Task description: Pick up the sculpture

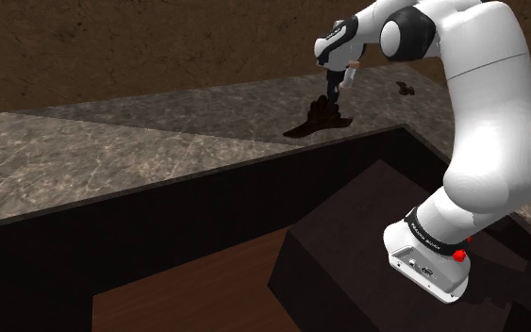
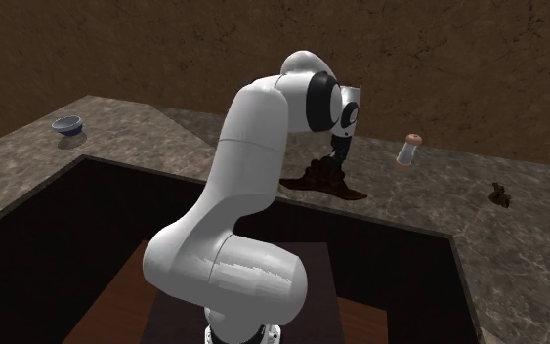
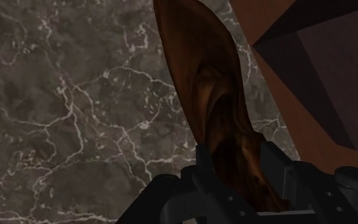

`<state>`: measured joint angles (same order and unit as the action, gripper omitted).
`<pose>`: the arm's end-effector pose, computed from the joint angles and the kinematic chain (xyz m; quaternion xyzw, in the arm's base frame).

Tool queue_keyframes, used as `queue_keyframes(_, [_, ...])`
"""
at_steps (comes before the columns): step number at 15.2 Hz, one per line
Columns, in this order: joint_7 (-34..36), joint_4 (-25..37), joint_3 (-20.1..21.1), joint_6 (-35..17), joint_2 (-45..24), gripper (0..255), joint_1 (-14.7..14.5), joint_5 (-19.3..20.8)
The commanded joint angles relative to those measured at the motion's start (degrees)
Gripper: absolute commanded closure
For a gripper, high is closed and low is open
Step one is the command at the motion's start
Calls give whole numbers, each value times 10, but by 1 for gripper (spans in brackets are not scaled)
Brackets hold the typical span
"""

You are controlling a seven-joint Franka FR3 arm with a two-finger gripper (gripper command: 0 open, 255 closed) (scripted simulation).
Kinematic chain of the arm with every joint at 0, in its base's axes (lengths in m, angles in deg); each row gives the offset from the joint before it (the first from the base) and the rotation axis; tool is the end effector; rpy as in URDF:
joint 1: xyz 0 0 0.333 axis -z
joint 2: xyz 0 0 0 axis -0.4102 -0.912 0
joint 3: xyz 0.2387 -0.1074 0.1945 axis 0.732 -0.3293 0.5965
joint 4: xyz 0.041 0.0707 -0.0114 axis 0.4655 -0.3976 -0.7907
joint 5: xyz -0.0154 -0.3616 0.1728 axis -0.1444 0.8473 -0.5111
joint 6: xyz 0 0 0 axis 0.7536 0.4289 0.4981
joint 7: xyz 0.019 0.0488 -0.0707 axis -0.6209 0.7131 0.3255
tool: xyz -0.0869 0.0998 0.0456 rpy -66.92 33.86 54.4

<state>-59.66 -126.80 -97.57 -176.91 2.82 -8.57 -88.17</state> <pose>0.6254 -0.3510 0.1454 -0.9104 -0.4022 0.0840 0.0478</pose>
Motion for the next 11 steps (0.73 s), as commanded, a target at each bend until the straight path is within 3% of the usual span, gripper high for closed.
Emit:
queue_keyframes(1, [1,-3,-2,8,12,255,-2,2])
queue_keyframes(11, [2,-4,-9,45,50,255,-7,10])
